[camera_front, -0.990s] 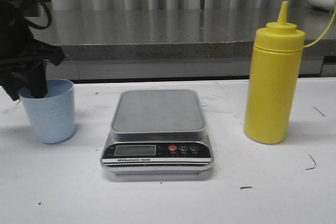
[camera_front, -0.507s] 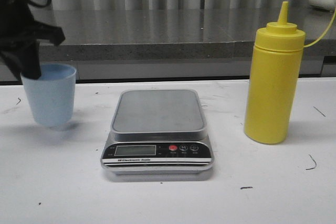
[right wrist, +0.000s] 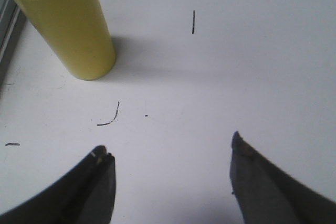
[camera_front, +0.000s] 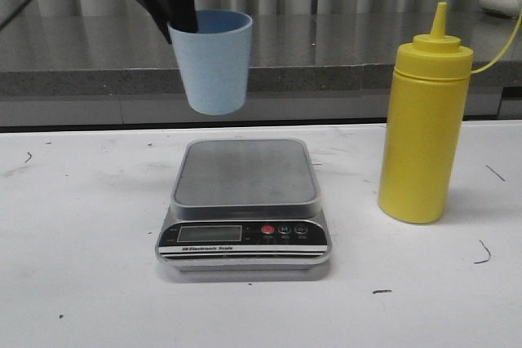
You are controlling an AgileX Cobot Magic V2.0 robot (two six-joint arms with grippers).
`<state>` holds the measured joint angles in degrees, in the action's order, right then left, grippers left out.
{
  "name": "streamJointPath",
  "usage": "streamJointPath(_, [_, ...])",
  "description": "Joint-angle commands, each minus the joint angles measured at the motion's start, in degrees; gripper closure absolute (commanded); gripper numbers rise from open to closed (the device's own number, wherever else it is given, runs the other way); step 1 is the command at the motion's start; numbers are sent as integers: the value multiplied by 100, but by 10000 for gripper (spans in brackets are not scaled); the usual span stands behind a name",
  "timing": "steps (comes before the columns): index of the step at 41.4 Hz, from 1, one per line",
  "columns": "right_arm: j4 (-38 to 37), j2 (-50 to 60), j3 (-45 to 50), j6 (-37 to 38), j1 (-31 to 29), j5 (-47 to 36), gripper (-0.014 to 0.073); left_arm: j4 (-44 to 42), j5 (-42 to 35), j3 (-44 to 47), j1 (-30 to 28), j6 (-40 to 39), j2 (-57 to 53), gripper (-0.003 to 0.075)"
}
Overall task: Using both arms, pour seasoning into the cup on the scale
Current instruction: 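Carry the cup over the scale and lower it onto the platform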
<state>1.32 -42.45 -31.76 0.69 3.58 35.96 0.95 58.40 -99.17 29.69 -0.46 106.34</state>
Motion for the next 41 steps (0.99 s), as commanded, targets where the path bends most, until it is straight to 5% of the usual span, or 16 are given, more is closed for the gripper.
streamJointPath(1, [-66, -1, -184, -69, -6, -289, 101, 27, -151, -416, 158, -105, 8, 741])
streamJointPath(21, [-66, -1, -184, -69, -6, -289, 101, 167, -281, -553, 187, -143, 658, 730])
streamJointPath(32, [-66, -1, -184, -69, -6, -289, 101, 186, -287, -553, 187, -143, 622, 411])
streamJointPath(41, [-66, -1, -184, -69, -6, -289, 101, 13, -140, -530, 177, -143, 115, 386])
